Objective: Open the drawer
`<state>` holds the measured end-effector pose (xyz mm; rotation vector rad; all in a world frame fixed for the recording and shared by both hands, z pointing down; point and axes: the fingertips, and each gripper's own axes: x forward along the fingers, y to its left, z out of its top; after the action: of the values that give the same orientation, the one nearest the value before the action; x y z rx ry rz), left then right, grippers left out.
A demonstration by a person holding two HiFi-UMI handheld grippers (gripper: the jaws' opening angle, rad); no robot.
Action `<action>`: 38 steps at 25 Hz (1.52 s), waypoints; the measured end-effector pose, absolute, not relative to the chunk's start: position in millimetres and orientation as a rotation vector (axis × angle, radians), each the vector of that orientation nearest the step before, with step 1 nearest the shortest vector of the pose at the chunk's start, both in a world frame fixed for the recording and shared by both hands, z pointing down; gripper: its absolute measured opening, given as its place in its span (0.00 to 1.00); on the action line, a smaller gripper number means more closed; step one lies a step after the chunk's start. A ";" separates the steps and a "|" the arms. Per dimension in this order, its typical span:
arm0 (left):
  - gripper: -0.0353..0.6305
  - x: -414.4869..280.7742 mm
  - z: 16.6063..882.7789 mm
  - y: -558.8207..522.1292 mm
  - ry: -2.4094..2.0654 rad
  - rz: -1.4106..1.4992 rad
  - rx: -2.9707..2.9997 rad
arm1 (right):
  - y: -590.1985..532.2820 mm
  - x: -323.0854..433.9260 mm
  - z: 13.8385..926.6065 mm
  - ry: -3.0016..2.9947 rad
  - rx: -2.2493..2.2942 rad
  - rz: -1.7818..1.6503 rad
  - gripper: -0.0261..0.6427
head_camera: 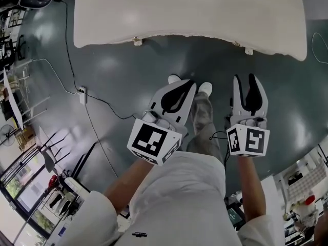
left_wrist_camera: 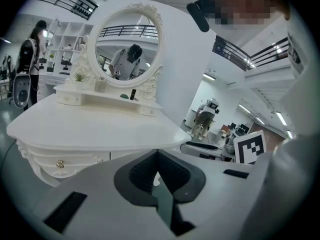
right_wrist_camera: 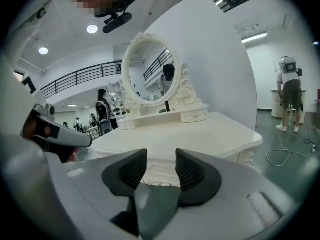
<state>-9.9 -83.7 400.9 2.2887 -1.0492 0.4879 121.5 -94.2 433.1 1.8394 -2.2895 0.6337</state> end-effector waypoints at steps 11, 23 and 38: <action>0.06 -11.3 453.0 -97.0 -1.027 0.540 2.248 | -122.7 131.2 473.6 -2.179 1.929 0.654 0.30; 0.06 -12.2 481.4 -114.9 -1.031 0.551 2.207 | -142.3 142.9 507.1 -2.113 1.949 0.629 0.31; 0.06 -5.7 511.0 -123.1 -1.024 0.580 2.191 | -165.3 149.1 552.2 -2.056 1.924 0.672 0.32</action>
<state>-5.7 -123.1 511.0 2.1913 -1.0241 0.5802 149.1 -165.3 552.2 1.9236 -2.0563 0.6715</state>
